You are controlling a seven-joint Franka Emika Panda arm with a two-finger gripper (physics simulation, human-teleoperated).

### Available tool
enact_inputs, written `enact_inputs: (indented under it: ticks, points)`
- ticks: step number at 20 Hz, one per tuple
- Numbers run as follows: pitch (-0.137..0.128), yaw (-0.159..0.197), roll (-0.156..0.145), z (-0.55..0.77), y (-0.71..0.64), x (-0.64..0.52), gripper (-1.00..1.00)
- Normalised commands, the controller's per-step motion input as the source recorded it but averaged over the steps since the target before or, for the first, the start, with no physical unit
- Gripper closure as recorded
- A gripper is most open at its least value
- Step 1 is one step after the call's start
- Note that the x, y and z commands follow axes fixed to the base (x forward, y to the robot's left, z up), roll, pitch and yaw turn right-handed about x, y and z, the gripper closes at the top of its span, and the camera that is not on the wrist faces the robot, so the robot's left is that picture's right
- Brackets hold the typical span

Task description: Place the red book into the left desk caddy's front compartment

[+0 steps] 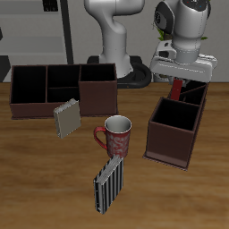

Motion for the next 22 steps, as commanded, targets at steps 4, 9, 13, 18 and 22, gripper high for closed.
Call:
enact_inputs:
  ticks: [4,9,13,18,22]
  points:
    - [-0.007,-0.019,0.004,0.01,-0.03,0.04,1.0]
    - [0.013,0.005,-0.005,-0.14,0.02,0.1,1.0]
    - [0.034,-0.009,-0.005,-0.26,-0.03,0.17,1.0]
    - [0.032,-0.031,0.006,-0.19,0.0,0.07,1.0]
    - [0.029,0.005,0.036,-0.24,0.06,0.0,1.0]
